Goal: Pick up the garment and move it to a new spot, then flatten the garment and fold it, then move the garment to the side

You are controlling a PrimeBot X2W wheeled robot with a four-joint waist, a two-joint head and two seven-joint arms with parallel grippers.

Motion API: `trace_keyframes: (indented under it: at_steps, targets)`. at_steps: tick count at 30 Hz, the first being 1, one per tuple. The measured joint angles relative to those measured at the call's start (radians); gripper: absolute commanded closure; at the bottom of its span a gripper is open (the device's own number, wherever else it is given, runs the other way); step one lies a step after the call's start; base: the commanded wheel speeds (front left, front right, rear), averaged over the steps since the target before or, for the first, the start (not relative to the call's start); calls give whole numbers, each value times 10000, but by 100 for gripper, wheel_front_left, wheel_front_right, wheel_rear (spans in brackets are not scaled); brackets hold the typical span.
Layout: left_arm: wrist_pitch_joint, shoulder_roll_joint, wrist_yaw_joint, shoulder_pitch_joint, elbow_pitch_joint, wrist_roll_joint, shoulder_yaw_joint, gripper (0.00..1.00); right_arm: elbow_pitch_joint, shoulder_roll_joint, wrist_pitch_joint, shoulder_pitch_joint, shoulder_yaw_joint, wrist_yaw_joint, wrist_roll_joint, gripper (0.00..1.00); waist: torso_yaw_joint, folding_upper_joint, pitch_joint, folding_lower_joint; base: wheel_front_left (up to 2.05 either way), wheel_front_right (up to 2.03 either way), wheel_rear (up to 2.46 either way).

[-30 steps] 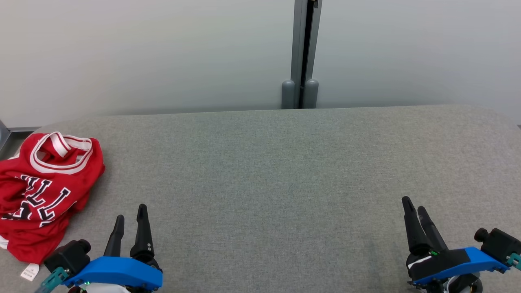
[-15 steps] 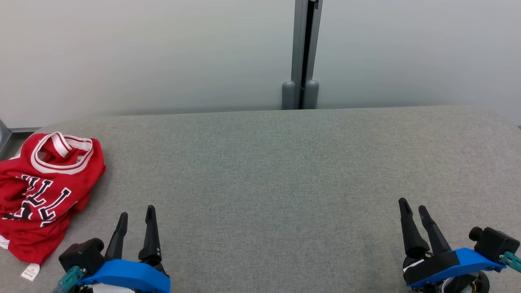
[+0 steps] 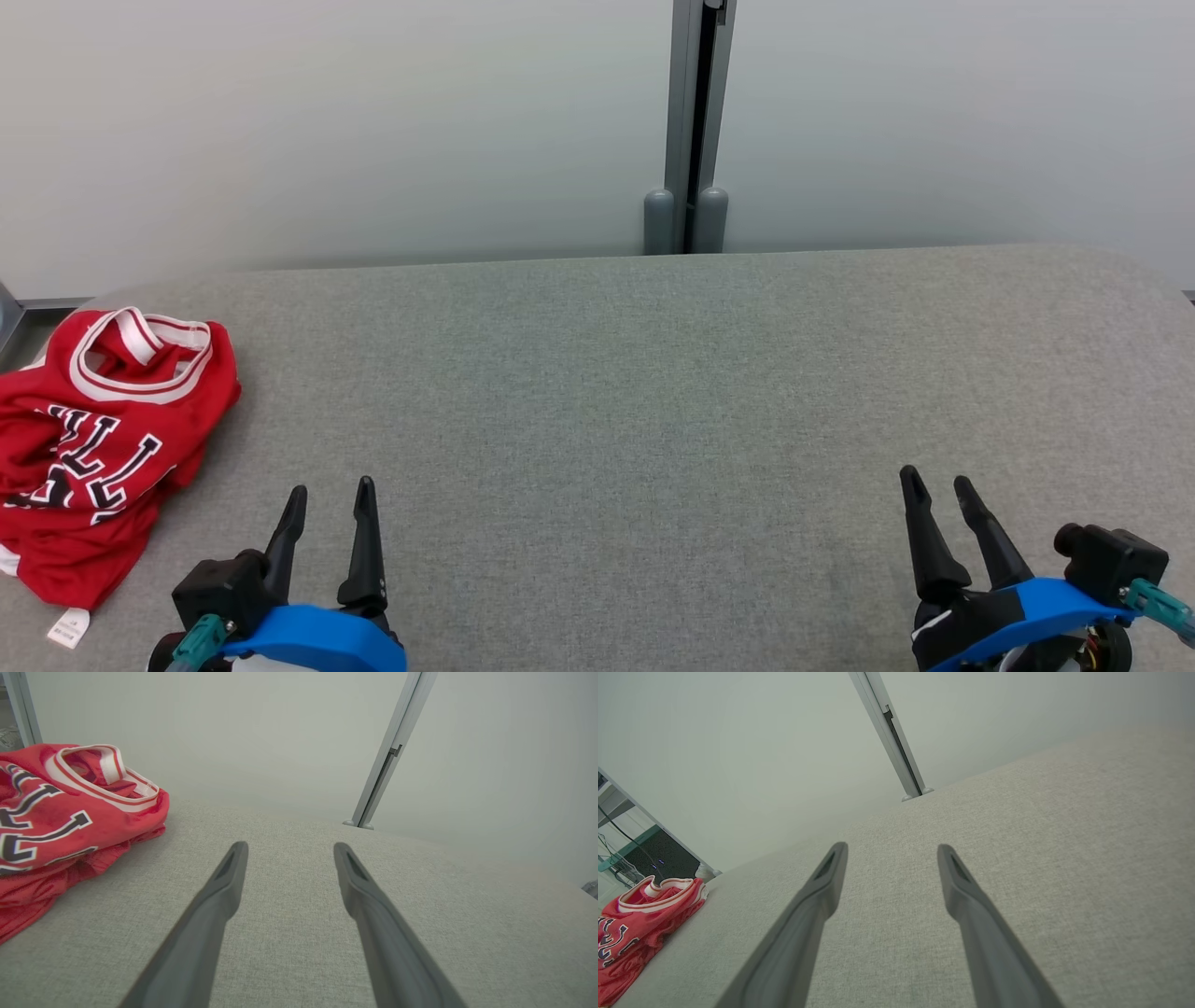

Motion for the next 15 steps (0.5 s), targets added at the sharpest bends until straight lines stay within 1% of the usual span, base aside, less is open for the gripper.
trace_keyframes:
  at_steps: [9,15]
  targets:
    - [-205,13,132,29,155,506,-96,0,-44,-6,-44,50,21,0,-788,0,0,0,-55,0,0,0,0]
    - [-270,-12,161,65,267,594,-81,0,-104,-10,-88,63,21,2,-1331,0,11,0,-67,-1,0,0,0]
